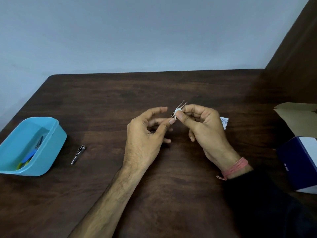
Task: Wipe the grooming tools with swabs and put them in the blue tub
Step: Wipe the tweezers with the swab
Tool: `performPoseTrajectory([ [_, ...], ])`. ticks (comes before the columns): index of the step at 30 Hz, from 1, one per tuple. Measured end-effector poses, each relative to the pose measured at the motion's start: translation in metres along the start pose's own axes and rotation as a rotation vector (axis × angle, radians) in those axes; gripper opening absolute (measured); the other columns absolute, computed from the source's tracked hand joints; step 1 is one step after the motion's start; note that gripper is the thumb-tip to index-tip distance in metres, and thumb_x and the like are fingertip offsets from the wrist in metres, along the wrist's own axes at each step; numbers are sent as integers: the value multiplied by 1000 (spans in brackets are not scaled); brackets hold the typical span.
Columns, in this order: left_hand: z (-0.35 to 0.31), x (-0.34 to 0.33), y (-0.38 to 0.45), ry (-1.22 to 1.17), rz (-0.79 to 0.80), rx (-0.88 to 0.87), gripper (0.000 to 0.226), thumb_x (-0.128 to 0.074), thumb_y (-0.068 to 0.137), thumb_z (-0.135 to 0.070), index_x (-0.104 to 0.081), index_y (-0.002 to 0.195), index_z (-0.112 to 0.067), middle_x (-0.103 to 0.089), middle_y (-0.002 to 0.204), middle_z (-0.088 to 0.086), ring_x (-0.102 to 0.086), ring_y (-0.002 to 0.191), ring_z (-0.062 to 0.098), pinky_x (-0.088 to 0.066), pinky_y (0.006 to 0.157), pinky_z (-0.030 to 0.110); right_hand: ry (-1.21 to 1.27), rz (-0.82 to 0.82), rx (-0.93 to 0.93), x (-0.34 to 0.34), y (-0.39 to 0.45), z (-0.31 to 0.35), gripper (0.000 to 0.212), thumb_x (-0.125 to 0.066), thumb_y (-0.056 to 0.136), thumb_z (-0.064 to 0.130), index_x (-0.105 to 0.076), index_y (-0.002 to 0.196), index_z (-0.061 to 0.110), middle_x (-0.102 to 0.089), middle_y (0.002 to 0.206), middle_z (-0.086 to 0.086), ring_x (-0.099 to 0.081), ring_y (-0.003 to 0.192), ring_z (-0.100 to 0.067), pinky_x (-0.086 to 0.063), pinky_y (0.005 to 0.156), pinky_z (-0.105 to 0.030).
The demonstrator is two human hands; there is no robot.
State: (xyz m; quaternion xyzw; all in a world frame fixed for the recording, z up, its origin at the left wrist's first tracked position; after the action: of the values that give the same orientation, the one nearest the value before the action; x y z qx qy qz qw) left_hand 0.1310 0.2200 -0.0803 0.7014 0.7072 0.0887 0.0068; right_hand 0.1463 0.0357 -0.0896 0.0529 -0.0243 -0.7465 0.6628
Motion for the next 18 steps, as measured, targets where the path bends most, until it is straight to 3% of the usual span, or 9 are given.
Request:
performPoseTrajectory([
  [4,5,1,0,68,21,22,12,-78,104,-16,-86,112,-21,-85,94,-6,-84,92,12,-71,66,40,-5,-36,14,2,0,0,8,-82,100,16,-81,101,8,-81,92,-11,-49,59,-29,-35,37,-24],
  [8,7,1,1,96,25,-11,13,-77,105,-13,-87,110,-19,-85,93,-6,-83,91,12,-70,64,37,-60,6,48,-3,-3,1,8,-84,97,9,-79,100,3,-79,80,-3,-50,44,-2,-37,40,-17],
  [12,6,-1,0,130,19,-39,13,-77,105,-13,-87,110,-19,-84,92,-8,-83,87,10,-70,64,36,-33,-56,24,0,-4,2,7,-85,96,11,-79,94,11,-79,84,-2,-50,50,-7,-36,36,-22],
  [18,5,0,-2,136,19,-50,12,-78,104,-13,-87,109,-18,-84,91,-8,-83,88,8,-70,64,34,-53,-78,-3,-3,-6,4,13,-90,92,14,-81,98,7,-83,85,-3,-56,48,-8,-39,35,-23],
])
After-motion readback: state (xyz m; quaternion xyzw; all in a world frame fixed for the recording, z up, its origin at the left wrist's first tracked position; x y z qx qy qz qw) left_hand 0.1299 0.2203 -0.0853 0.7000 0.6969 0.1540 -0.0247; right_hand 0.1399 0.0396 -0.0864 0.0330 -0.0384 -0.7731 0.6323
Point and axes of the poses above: each hand's wrist, its own y-axis towards the middle knuckle, its own x-axis out of the back of the hand, z = x × y, the point moved 2 cm from there along y, towards the middle knuckle
